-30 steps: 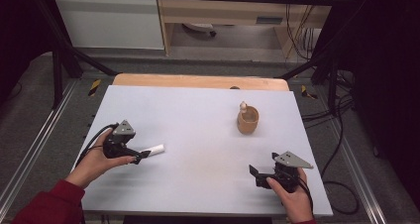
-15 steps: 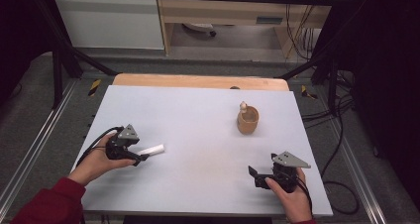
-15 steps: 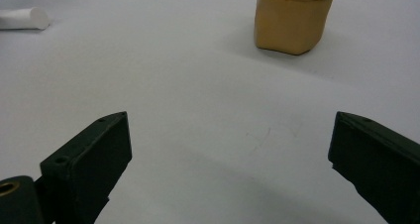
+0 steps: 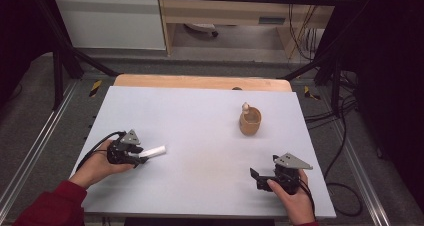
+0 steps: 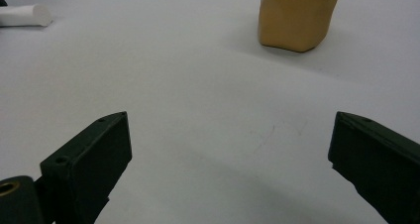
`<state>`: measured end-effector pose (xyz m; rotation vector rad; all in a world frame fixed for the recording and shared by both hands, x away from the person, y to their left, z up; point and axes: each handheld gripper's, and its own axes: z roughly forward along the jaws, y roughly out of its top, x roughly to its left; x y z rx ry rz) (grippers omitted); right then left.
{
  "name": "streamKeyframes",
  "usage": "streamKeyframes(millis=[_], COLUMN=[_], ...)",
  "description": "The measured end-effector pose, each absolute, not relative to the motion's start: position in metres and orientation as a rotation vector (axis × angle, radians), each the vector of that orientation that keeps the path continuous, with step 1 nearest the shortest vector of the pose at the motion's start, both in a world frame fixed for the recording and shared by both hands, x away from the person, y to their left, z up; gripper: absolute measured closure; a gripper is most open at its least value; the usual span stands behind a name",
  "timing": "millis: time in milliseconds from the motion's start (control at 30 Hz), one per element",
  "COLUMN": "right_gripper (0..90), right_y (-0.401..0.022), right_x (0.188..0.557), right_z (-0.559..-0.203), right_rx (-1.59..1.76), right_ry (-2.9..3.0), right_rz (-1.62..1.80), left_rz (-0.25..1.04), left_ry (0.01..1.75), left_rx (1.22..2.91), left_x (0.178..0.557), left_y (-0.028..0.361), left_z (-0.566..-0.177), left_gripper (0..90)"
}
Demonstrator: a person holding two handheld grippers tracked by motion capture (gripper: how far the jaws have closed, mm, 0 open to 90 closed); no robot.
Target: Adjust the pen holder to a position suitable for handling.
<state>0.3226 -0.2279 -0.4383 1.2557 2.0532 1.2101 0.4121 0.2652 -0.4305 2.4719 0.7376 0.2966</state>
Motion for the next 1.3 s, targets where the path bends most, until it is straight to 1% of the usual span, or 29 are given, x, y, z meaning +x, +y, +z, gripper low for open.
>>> streamKeyframes(millis=[67, 133, 367, 467, 833, 1000, 1300], right_gripper=[3.7, 3.7, 3.7, 3.7, 3.7, 3.7, 3.7], right_y=[-0.228, -0.228, -0.227, -0.227, -0.227, -0.226, -0.226], right_x=[0.323, 0.323, 0.322, 0.322, 0.323, 0.323, 0.323], right_z=[-0.438, -0.438, -0.438, -0.438, -0.439, -0.44, -0.44], right_rx=[1.255, 1.257, 1.25, 1.253, 1.25, 1.247, 1.255], right_ry=[2.053, 2.055, 2.063, 2.066, 2.074, 2.081, 2.086], right_rz=[1.211, 1.211, 1.213, 1.213, 1.209, 1.204, 1.202], left_rz=[0.293, 0.285, 0.287, 0.287, 0.284, 0.267, 0.259], left_ry=[0.737, 0.734, 0.719, 0.71, 0.685, 0.674, 0.686], left_rx=[2.484, 2.486, 2.504, 2.512, 2.527, 2.539, 2.56], left_x=[0.413, 0.415, 0.416, 0.416, 0.416, 0.417, 0.418], left_y=[0.264, 0.263, 0.259, 0.26, 0.26, 0.258, 0.254], left_z=[-0.431, -0.431, -0.431, -0.43, -0.431, -0.431, -0.426], left_gripper=[56.5, 59.2, 61.7, 64.6, 65.6, 70.3, 71.2])
